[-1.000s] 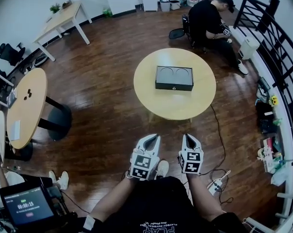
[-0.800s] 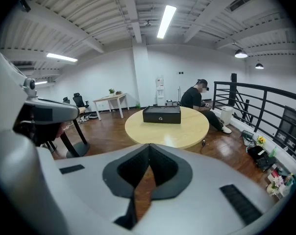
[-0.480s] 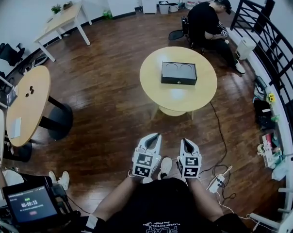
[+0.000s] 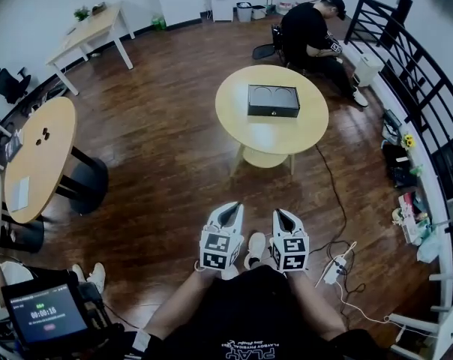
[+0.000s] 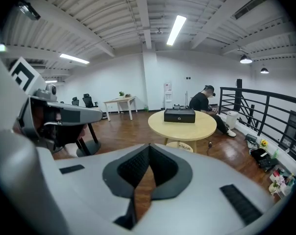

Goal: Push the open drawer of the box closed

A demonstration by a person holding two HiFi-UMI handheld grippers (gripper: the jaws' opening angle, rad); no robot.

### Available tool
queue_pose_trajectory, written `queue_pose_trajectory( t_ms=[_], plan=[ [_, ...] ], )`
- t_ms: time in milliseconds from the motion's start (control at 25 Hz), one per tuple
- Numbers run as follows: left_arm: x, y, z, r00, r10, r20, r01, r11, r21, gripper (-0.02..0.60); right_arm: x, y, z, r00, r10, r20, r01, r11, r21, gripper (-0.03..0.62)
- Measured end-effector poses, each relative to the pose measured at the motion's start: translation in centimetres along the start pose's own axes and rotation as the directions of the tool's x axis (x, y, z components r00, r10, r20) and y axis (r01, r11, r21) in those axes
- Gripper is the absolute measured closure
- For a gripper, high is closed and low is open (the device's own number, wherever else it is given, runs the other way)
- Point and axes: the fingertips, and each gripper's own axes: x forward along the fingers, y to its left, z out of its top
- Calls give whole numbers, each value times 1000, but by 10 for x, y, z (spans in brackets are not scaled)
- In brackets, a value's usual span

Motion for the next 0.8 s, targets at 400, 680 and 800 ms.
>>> queue_pose_trajectory(
  t_ms=[400,680,800],
  plan=[
    [-28,-38,-14,1000,-25,10,25,1000,-11,584,-46,3,1,999,-17,48,17,1000,0,589],
    [-24,-41,-1,1000,15,21,-15,1000,-8,584,-57,1,4,998,31,50,-31,1000,-1,589],
    [-18,-51,8,999,22,27,-22,1000,-1,584,-62,-7,18,994,58,88,-61,998,33,589]
  ],
)
